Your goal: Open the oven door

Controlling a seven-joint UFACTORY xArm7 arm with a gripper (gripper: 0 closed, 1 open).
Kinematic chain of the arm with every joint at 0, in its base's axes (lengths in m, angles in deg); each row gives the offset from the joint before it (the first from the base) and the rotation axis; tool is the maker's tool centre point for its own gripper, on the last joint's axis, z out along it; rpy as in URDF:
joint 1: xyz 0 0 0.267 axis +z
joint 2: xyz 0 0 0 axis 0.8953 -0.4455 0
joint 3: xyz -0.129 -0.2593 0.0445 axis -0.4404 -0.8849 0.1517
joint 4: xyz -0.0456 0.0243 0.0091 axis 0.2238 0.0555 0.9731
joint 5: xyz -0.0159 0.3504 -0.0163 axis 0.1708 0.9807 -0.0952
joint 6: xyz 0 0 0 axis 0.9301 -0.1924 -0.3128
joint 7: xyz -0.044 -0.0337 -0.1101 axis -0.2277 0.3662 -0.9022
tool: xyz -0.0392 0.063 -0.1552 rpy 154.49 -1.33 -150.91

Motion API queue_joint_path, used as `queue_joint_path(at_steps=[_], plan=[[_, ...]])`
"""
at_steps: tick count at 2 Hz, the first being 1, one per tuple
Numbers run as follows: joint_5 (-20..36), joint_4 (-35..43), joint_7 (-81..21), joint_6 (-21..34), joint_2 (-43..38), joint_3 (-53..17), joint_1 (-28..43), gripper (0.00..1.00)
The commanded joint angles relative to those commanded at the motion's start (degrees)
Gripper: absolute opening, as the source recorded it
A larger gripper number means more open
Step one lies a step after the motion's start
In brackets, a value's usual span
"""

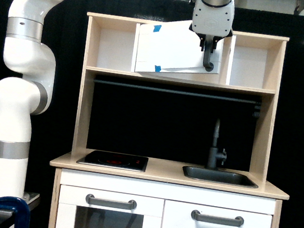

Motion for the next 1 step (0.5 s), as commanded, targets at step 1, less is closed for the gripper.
queue_joint_path(at_steps=[1], plan=[[-0.11, -0.87, -0.21, 1.93, 1.84, -1.05, -0.63, 0.00]])
